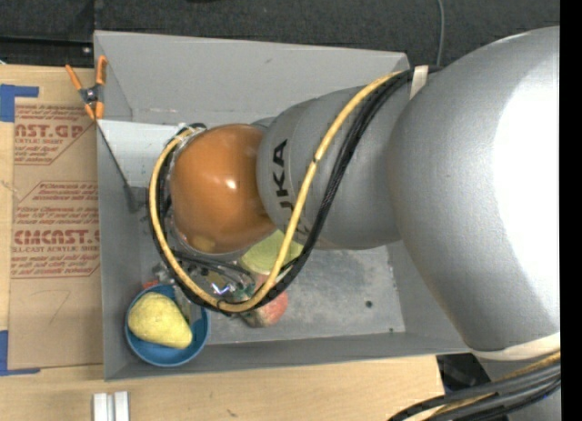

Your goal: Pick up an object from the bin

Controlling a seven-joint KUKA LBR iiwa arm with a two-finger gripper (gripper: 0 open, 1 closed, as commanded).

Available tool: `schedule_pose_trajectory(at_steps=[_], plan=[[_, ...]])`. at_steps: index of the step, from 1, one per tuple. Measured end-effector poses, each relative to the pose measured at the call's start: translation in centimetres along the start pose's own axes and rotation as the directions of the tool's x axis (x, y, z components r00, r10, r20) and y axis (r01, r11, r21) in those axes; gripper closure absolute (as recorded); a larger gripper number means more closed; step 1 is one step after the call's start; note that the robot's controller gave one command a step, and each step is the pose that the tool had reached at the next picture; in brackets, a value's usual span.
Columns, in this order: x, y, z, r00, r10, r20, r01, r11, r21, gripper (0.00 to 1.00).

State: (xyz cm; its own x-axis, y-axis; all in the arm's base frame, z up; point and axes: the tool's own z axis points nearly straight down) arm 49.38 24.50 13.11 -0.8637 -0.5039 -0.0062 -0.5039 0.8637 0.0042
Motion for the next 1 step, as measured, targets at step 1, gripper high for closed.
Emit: schedule_pose_trajectory(at_steps=[1], plan=[[-0.11,0.05,-1.67,1.0,-0.001,0.004,0.001,1.0,0.0,1.0]])
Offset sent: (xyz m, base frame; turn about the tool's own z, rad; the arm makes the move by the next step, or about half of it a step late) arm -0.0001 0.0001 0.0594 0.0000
